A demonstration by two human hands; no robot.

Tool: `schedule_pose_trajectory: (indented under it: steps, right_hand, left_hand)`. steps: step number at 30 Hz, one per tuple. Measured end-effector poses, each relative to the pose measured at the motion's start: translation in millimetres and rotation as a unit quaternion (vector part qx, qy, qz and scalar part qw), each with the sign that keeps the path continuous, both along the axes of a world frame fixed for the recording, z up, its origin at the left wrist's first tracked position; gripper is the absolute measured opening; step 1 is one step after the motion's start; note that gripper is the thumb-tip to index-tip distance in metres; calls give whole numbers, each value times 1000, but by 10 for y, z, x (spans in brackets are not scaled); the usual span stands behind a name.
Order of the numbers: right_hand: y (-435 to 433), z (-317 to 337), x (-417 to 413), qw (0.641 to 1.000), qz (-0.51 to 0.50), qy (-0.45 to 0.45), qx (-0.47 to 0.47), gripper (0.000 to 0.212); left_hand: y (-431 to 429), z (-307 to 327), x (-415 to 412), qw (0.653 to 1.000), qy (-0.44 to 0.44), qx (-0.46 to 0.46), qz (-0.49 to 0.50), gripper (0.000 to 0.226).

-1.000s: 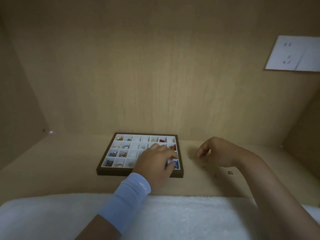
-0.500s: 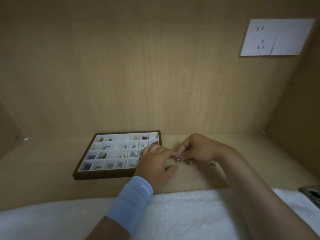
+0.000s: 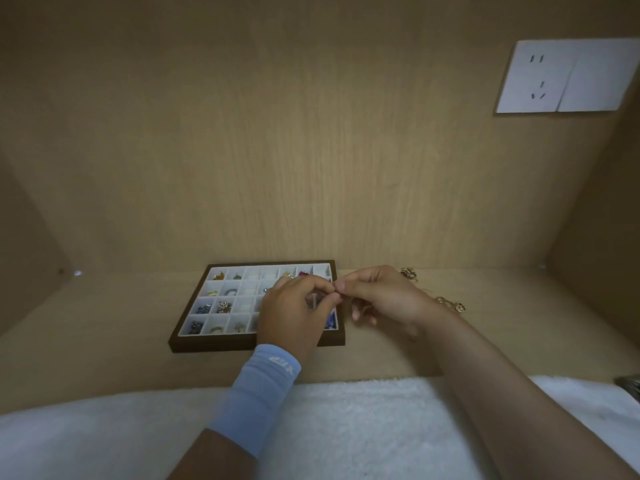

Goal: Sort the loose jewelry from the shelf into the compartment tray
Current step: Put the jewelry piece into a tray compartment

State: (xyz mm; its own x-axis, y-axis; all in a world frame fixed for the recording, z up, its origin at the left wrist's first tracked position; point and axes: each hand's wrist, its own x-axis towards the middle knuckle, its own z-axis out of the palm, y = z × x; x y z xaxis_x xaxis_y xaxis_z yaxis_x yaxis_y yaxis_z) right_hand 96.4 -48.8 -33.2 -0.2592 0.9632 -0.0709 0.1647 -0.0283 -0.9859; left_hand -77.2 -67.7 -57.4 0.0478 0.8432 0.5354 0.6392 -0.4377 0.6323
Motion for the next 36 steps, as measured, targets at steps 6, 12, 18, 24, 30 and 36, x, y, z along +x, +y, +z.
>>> schedule_pose_trajectory:
  steps: [6,12,18,24,30,36]
  right_hand:
    - [-78,7,-256,999,-16,36,4,12]
    - [-88,2,-609,999,-9,-35,32,9]
    - [15,-66,-1004,984,-2,-124,129,14]
    - [36,-160,-1217,960,35,-207,187,14]
    - [54,-154,-1401,903,56,-312,291,10]
    - [65,-166,-1447,879,66,-361,303,20]
  left_hand:
    - [-121,220,-339,997,44,-54,-36,18]
    - [-104,156,-1077,972,217,-83,33,14]
    - [-164,37,-1263,954,262,-125,67,43]
    - [-159,69,-1357,958,239,-149,46,30]
    - [-100,95,-1476,963,210,-164,43,44]
    - [-110,95,-1439,963,209,-164,48,50]
